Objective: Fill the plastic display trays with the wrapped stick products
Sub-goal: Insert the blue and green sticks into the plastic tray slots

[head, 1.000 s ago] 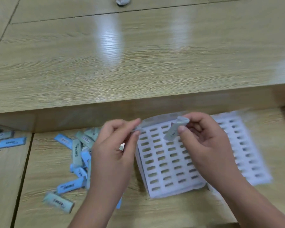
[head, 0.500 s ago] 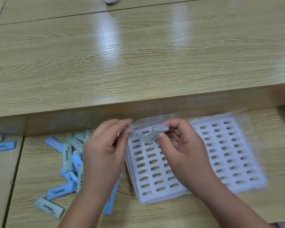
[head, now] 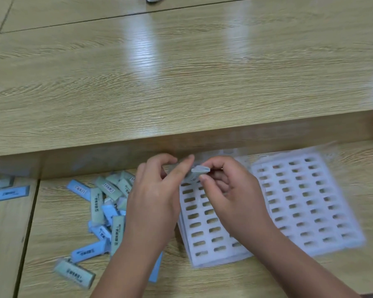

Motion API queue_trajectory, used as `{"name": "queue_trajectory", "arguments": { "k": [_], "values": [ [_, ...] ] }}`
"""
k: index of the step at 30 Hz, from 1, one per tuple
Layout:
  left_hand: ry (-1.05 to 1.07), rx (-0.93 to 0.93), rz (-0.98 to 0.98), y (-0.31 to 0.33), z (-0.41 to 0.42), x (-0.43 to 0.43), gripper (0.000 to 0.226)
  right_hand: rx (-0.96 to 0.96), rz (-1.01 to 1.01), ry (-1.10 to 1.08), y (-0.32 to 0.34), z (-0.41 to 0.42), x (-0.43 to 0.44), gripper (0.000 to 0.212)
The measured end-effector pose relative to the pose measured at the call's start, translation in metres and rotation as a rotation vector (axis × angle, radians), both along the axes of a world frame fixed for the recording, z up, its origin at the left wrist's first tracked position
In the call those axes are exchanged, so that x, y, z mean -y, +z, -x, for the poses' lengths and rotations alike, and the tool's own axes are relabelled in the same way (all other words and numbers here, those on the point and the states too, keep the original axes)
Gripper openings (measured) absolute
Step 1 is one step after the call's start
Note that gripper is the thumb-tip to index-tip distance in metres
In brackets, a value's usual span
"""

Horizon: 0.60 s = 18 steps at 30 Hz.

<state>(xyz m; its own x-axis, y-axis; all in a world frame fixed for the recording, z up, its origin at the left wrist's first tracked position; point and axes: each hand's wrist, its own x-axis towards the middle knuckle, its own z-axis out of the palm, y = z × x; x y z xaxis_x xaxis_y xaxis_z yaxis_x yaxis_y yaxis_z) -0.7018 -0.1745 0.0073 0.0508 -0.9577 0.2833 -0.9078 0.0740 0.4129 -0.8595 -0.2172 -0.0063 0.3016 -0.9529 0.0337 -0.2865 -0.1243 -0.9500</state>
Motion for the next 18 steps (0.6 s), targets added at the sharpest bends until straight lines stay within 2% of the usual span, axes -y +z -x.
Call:
{"name": "queue_trajectory", "arguments": {
  "k": [2,6,9,12,16,18],
  "values": [
    [-0.007,-0.114,-0.003,-0.0011,-0.0007,-0.0017,0.055,-0.021,0.027,0.0,0.0016,-0.0019,0.0018,0.023],
    [0.116,-0.533,-0.034,-0.0038,-0.0023,-0.0027,0.041,-0.069,0.1,0.014,0.004,-0.0049,0.0034,0.023],
    [0.195,-0.648,-0.08,-0.0079,-0.0047,-0.0059,0.031,-0.075,0.132,0.019,0.0061,-0.006,0.0031,0.023],
    [0.248,-0.771,-0.094,-0.0083,-0.0057,-0.0078,0.025,-0.18,0.207,0.062,0.0055,-0.0073,0.0014,0.015],
    [0.268,-0.834,-0.087,-0.0069,-0.005,-0.0064,0.026,-0.209,0.215,0.075,0.0038,-0.0051,0.0037,0.015],
    [0.27,-0.854,-0.086,-0.0065,-0.0038,-0.006,0.026,-0.312,0.296,0.138,0.0036,-0.0042,0.0057,0.016]
  ]
}}
